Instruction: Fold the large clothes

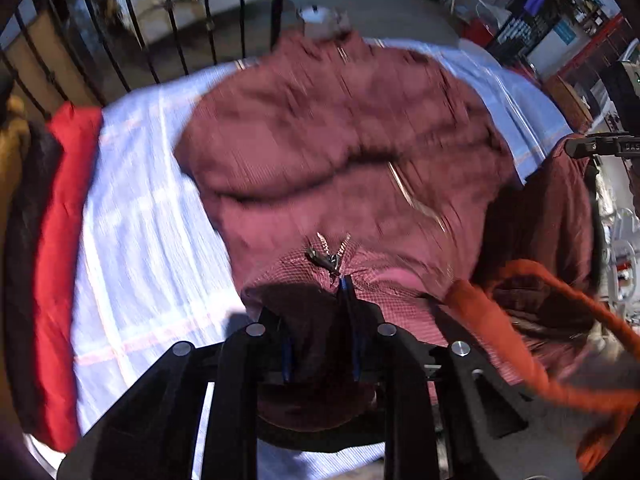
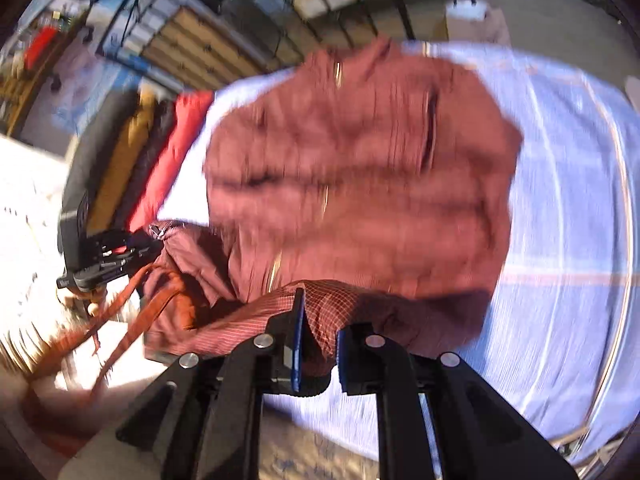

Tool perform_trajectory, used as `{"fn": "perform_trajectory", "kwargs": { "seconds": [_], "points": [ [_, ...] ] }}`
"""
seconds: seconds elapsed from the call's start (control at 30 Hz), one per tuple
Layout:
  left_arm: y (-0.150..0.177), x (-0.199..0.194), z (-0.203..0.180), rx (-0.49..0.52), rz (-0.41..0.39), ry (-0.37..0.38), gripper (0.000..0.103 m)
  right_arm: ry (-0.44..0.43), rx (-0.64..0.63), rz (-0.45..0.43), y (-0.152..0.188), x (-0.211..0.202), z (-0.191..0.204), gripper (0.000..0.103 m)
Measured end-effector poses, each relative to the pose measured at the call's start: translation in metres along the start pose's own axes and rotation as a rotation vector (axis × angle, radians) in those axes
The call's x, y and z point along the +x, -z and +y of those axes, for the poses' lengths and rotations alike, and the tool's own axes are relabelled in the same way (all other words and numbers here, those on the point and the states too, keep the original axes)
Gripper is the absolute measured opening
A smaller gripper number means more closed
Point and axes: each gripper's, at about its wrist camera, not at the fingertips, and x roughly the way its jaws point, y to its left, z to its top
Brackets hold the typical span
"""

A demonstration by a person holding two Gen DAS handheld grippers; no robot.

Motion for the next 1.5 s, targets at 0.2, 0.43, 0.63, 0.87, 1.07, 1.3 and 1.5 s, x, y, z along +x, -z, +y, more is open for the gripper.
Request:
{"fn": "perform_trajectory", "kwargs": {
  "seconds": [0.2, 0.43, 0.63, 0.87, 1.07, 1.3, 1.5],
  "points": [
    [-0.094, 0.021, 0.073, -0.104, -0.048, -0.103, 0.021, 0.025, 0.147, -0.144, -0.112, -0.009, -0.047, 0.013],
    [-0.152, 0.094, 0.11, -0.384, 0.115, -0.065, 0.027, 0.023, 0.482, -0.151, -0.172, 0.055, -0.123, 0.019],
    [-0.126, 0.081, 0.177, -0.756, 0.149, 0.246, 0.034, -0.179, 0.672, -0.236, -0.161, 0.053, -0.161, 0.063],
    [-0.135, 0.056, 0.207, -0.829, 0.102, 0.378, 0.042, -0.135, 0.636, -0.304, -0.172, 0.008, -0.172, 0.081],
    [-0.131, -0.013, 0.217, -0.771, -0.125, 0.095, 0.079, 0.14, 0.217, -0.188, -0.154, 0.019, -0.094, 0.081],
    [-0.088, -0.011, 0.069, -0.228, -0.157, -0.335, 0.087, 0.375, -0.174, -0.123, -0.07, 0.09, 0.007, 0.088],
    [-0.039, 0.052, -0.006, -0.14, -0.073, -0.378, 0.089, 0.438, -0.145, -0.069, -0.051, 0.142, 0.008, 0.088]
  ]
}}
